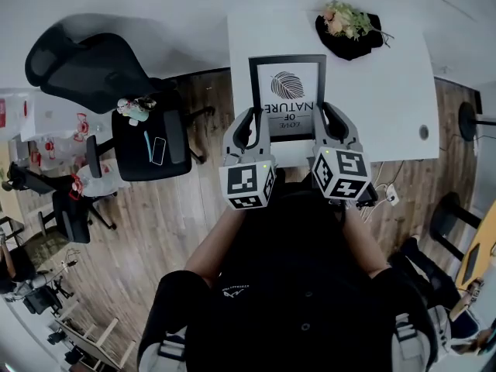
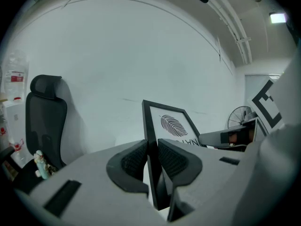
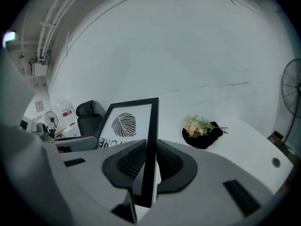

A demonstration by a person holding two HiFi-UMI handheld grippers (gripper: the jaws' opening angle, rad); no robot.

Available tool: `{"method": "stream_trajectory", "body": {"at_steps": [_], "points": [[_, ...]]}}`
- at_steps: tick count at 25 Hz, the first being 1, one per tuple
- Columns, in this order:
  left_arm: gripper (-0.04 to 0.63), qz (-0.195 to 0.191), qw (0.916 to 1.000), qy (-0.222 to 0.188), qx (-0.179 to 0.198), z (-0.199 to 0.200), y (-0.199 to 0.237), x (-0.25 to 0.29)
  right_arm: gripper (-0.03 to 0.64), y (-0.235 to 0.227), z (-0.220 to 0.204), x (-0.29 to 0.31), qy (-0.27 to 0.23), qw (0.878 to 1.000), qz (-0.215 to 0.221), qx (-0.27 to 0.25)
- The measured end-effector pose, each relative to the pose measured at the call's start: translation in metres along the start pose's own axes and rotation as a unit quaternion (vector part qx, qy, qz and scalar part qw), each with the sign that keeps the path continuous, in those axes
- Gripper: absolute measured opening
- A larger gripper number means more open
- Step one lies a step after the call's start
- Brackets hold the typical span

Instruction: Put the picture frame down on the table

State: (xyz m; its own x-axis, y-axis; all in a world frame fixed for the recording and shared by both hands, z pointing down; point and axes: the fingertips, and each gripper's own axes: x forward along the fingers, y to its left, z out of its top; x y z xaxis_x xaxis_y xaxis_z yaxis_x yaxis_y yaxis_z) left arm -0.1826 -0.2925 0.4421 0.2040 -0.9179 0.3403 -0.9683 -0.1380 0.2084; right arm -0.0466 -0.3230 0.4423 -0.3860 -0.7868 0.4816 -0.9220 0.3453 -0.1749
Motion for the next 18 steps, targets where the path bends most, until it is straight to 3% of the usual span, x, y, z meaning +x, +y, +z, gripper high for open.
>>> {"method": "stream_trajectory", "body": {"at_steps": [13,18], "points": [[0.075,0.009,0.9949,0.091,-0.044,-0.078,0.042,0.03,0.064,0.003,-0.074,0.055,0.089,0.996,0.009,0.026],[0.075,0.009,0.9907,0.13,-0.039,-0.116,0.051,0.045,0.064,-0.002,-0.108,0.072,0.124,0.992,0.003,0.034]]}}
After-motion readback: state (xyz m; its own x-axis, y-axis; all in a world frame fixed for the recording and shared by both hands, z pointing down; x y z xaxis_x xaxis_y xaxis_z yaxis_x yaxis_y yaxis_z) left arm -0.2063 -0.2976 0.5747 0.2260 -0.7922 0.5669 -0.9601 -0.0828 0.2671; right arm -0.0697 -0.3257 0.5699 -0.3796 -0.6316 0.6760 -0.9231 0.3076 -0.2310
